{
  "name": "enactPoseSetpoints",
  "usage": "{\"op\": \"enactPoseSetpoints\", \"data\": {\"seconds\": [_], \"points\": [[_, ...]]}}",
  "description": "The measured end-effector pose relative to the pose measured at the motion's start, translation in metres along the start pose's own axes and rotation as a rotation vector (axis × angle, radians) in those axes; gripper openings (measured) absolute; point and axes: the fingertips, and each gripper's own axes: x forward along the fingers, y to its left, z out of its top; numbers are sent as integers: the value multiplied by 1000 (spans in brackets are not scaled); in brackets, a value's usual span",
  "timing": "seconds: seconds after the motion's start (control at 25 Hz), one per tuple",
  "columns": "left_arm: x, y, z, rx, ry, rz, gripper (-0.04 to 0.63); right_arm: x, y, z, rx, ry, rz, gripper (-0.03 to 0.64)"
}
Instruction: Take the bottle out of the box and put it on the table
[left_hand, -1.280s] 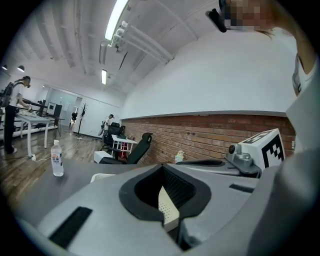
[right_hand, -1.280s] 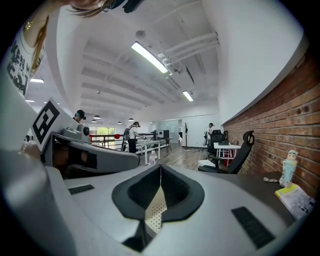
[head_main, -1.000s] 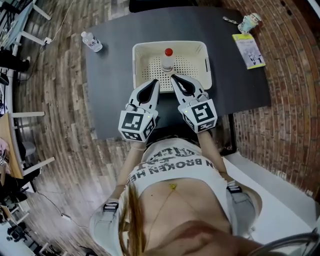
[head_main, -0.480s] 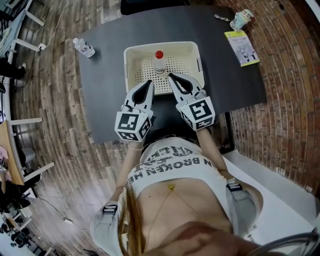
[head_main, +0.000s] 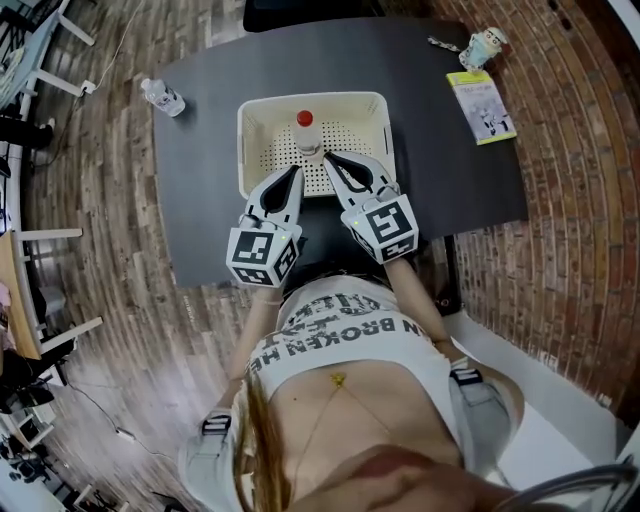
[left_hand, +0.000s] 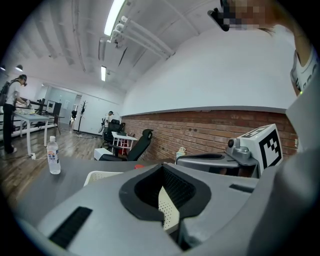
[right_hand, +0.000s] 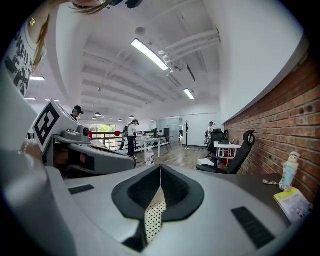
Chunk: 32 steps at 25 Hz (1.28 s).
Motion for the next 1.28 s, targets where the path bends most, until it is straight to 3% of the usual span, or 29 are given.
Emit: {"op": "enactPoseSetpoints", "data": {"seconds": [0.6, 1.28], "points": [[6, 4, -5, -10, 19, 37, 5, 17, -4, -6, -29, 34, 38, 9], [-5, 36, -15, -45, 52, 112, 5, 72, -16, -36, -40, 112, 64, 9]]}}
